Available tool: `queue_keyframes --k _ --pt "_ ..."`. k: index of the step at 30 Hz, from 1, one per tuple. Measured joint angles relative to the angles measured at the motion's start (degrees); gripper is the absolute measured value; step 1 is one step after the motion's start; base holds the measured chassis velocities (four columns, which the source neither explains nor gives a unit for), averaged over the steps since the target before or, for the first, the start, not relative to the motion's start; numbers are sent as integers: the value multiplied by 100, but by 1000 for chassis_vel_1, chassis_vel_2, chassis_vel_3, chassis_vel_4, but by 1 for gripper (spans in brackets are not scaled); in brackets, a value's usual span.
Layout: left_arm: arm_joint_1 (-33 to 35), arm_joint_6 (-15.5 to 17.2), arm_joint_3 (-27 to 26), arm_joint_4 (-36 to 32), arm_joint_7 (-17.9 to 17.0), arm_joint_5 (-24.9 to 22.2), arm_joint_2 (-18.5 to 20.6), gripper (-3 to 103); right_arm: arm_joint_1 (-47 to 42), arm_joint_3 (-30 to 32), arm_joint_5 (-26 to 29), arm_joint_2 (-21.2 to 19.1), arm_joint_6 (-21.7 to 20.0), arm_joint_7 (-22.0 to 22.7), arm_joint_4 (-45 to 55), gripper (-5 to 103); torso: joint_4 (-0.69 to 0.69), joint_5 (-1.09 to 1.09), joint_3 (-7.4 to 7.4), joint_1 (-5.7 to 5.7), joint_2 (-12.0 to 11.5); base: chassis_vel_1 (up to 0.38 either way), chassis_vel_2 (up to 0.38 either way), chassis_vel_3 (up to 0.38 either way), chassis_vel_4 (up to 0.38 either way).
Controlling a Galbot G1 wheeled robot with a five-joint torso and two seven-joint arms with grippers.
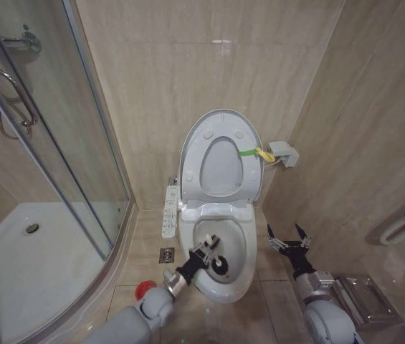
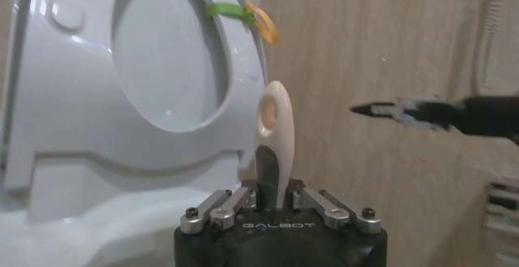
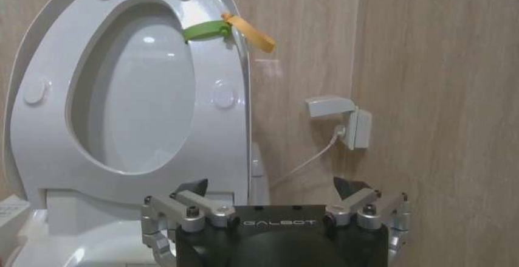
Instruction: Open the toilet lid, clean the toilet bowl with a toilet brush, close the toilet lid, and flush.
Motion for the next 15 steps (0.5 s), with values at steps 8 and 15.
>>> queue_keyframes --k 8,15 --pt "-114 -106 -94 708 116 62 -226 20 0 0 0 0 0 0 0 100 -1 -1 0 0 0 0 0 0 0" --pt "-358 -150 -280 1059 158 1 -197 20 0 0 0 0 0 0 0 100 -1 0 0 0 0 0 0 0 0"
